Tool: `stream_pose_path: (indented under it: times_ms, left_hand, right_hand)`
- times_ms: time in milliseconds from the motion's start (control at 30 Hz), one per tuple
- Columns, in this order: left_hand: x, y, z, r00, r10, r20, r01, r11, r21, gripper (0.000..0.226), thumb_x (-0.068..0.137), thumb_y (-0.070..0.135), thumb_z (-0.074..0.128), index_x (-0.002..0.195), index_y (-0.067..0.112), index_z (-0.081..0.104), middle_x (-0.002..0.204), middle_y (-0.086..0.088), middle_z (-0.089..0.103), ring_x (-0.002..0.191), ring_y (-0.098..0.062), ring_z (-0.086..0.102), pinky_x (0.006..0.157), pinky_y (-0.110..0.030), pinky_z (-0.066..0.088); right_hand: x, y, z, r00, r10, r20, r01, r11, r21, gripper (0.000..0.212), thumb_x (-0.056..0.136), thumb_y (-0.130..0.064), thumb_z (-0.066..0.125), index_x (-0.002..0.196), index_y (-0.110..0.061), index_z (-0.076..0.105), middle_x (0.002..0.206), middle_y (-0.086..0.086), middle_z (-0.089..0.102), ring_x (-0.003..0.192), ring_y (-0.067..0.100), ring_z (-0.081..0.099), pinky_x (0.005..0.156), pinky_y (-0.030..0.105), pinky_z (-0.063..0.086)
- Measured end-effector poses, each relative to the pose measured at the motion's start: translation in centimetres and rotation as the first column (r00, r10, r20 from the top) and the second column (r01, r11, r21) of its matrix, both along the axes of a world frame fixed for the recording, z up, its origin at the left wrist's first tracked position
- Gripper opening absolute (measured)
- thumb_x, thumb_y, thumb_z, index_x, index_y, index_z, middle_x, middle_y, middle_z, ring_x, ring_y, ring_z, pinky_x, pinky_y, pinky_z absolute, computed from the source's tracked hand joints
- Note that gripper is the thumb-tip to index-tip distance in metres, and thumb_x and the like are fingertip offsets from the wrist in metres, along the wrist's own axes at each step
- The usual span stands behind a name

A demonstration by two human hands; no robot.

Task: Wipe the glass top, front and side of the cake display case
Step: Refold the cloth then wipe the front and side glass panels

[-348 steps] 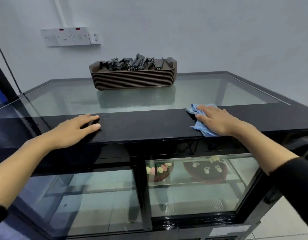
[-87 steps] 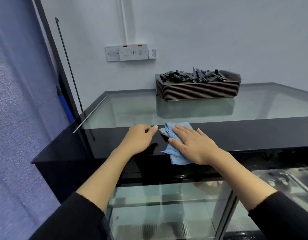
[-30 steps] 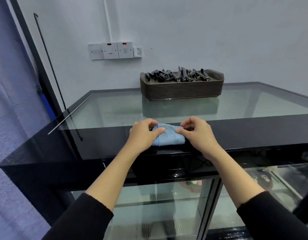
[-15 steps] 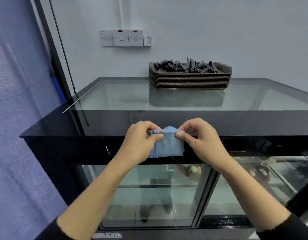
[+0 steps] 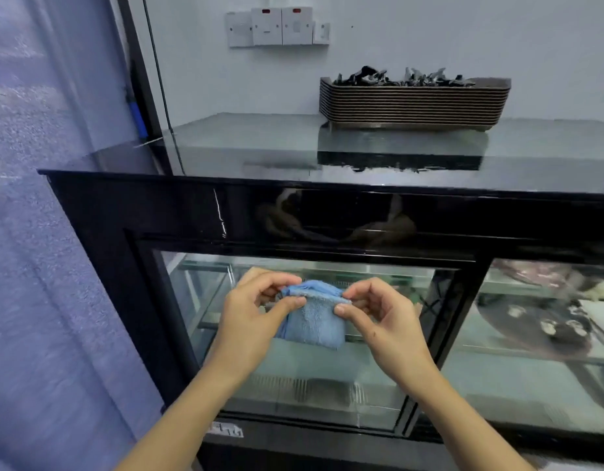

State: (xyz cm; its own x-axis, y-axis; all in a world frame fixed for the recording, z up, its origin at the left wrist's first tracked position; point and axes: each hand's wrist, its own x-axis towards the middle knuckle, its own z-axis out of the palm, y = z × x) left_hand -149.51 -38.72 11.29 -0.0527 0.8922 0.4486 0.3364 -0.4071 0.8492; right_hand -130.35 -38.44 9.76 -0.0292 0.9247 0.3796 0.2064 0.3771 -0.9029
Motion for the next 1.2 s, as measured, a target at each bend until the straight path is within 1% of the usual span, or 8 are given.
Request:
stream_pose_path:
  times_ms: [233,367,533,667,800,900,1067,1200]
  left_hand:
    - [1.1,3.8,-11.7,0.994,0.106,0.015,-0.103,0.910,0.402,0.029,0.075,0.009,0.081,0.093,0.030,0.071,0.091,0.008,0.065,0.085,-0.008,0.064,0.078,-0.022,0.052]
    - [1.4,6.1,-16.4,0.989,0.146,0.030,-0.135,0.796,0.589,0.028,0.075,0.013,0.081,0.096,0.026,0.067,0.091,0.004,0.067,0.079,-0.012,0.064,0.073,-0.028,0.053]
    - [1.3,7.6,-16.8,0.961,0.270,0.063,-0.228,0.639,0.735,0.027,0.071,0.019,0.080,0.089,0.019,0.060,0.090,0.007,0.059,0.078,-0.010,0.053,0.074,-0.024,0.049]
    - [3.3,6.8,-17.7,0.899,0.432,-0.068,-0.162,0.474,0.865,0.011,0.078,0.002,0.058,0.085,0.006,0.067,0.087,-0.010,0.056,0.080,-0.012,0.048,0.072,-0.024,0.043]
    - [5.2,7.4,-21.1,0.867,0.446,-0.223,-0.046,0.518,0.854,0.041,0.089,0.005,0.044,0.125,0.003,0.063,0.125,-0.013,0.061,0.114,-0.028,0.054,0.101,-0.038,0.043]
    - [5.5,8.0,-23.9,0.840,0.462,-0.283,-0.040,0.574,0.818,0.048,0.100,0.019,0.044,0.144,0.002,0.042,0.153,-0.015,0.038,0.144,-0.028,0.031,0.119,-0.043,0.024]
    - [1.2,9.5,-26.5,0.724,0.587,-0.362,-0.046,0.565,0.824,0.057,0.102,0.029,0.037,0.153,0.007,0.023,0.161,-0.009,0.018,0.151,-0.023,0.010,0.123,-0.041,0.006]
    - [-5.2,10.9,-20.4,0.739,0.617,-0.269,-0.148,0.538,0.830,0.056,0.101,0.020,0.036,0.154,0.013,0.018,0.163,-0.008,0.014,0.151,-0.022,0.004,0.123,-0.038,-0.004]
  right_hand:
    - [-0.4,3.8,-10.6,0.979,-0.203,0.018,0.175,0.886,0.430,0.020,0.080,-0.005,0.076,0.085,-0.017,0.062,0.082,-0.006,0.068,0.076,0.007,0.065,0.072,0.013,0.050]
    - [-0.4,5.6,-14.5,0.968,-0.248,0.033,0.176,0.770,0.613,0.030,0.077,-0.008,0.080,0.089,-0.020,0.056,0.081,-0.003,0.068,0.073,0.008,0.065,0.070,0.020,0.052]
    - [-0.4,6.6,-13.9,0.908,-0.416,0.045,0.252,0.628,0.736,0.042,0.068,-0.017,0.083,0.091,-0.018,0.049,0.074,0.001,0.061,0.061,0.006,0.052,0.060,0.021,0.044]
    - [-0.7,7.0,-14.5,0.872,-0.489,-0.008,0.339,0.591,0.732,0.032,0.070,-0.023,0.083,0.075,-0.015,0.052,0.065,-0.003,0.056,0.059,0.010,0.050,0.059,0.024,0.041]
    - [-0.7,6.9,-15.3,0.888,-0.460,-0.003,0.312,0.597,0.739,0.022,0.077,-0.020,0.078,0.077,-0.007,0.061,0.069,0.003,0.064,0.066,0.016,0.059,0.067,0.034,0.050]
    - [0.4,5.9,-16.5,0.910,-0.414,0.008,0.250,0.564,0.787,0.016,0.083,-0.017,0.074,0.082,-0.006,0.063,0.078,0.001,0.066,0.075,0.016,0.060,0.073,0.029,0.049]
    - [4.8,5.9,-20.7,0.659,-0.744,-0.112,0.382,0.203,0.902,0.022,0.092,-0.028,0.063,0.104,-0.009,0.065,0.115,0.004,0.062,0.113,0.020,0.053,0.096,0.034,0.034]
    - [7.6,8.0,-20.9,0.450,-0.893,0.001,0.344,0.174,0.923,0.053,0.096,-0.047,0.045,0.137,-0.013,0.048,0.151,0.013,0.039,0.144,0.031,0.030,0.115,0.049,0.023]
